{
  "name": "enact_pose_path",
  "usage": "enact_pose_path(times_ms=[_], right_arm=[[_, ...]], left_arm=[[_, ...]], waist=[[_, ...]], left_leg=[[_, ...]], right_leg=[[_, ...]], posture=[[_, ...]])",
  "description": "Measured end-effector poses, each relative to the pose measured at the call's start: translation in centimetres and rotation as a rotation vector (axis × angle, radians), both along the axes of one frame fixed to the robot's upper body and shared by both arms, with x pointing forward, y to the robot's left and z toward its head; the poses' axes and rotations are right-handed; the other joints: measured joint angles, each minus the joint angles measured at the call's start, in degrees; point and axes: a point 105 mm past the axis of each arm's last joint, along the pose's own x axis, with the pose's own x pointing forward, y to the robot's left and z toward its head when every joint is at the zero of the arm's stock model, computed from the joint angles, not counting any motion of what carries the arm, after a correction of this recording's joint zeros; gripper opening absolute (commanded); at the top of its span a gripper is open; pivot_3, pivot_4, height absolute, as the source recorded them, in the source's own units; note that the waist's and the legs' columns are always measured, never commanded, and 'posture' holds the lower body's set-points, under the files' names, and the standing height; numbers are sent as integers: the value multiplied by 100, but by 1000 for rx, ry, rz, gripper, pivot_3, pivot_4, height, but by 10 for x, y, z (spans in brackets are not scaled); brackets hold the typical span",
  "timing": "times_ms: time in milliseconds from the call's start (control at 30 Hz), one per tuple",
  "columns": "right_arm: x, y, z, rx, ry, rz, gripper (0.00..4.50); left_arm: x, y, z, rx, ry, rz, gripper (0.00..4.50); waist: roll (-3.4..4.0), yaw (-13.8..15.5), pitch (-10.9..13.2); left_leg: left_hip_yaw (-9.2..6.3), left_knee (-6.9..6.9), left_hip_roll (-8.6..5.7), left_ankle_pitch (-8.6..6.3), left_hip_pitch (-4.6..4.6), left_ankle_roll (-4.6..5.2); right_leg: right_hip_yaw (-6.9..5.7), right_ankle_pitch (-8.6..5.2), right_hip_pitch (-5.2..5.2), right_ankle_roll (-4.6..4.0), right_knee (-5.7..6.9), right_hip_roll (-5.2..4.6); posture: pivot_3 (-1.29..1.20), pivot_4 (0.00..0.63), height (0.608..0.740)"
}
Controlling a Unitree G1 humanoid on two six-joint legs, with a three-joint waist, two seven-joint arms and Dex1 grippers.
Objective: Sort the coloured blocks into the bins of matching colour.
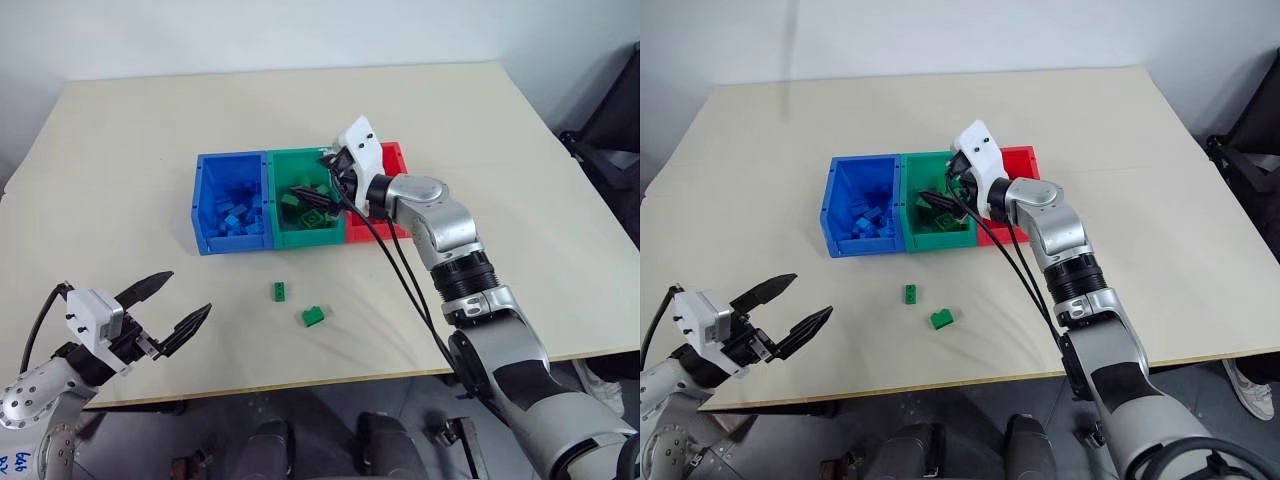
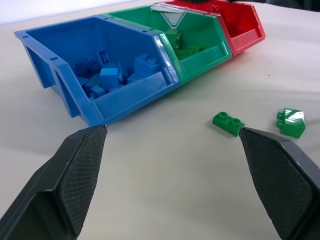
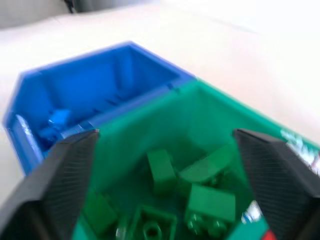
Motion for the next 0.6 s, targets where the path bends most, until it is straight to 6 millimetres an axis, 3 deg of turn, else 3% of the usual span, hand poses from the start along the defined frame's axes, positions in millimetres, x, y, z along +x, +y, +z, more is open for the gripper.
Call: enact_pose_path(times_ms=[100, 333, 467, 600], right_arm=[[-25, -23, -9, 8, -48, 99, 4457], [-85, -109, -67, -104, -44, 215, 4457], [-111, -167, -98, -213, 66, 157, 4457], [-120, -194, -108, -273, 76, 124, 4457]], left_arm=[[3, -7, 1, 13, -1, -45, 4500], [16, -20, -3, 70, 30, -172, 4500], [22, -33, -11, 118, 63, -275, 4500], [24, -50, -13, 127, 80, -399, 4500]], waist=[[-1, 49, -1], [-2, 128, -1], [-1, 145, -1], [-2, 115, -1]], left_leg=[[0, 3, -7, -5, -1, 8], [25, 6, -26, -8, 6, 13], [35, 8, -23, -8, 10, 13], [48, 13, -13, -8, 23, 13]], right_leg=[[0, 1, 5, 1, -3, -4], [0, 3, 12, 6, -19, -2], [0, 4, 18, 7, -24, -2], [1, 4, 24, 7, -23, -1]], posture=[[0, 150, 740], [0, 150, 740], [0, 150, 740], [0, 150, 740]])
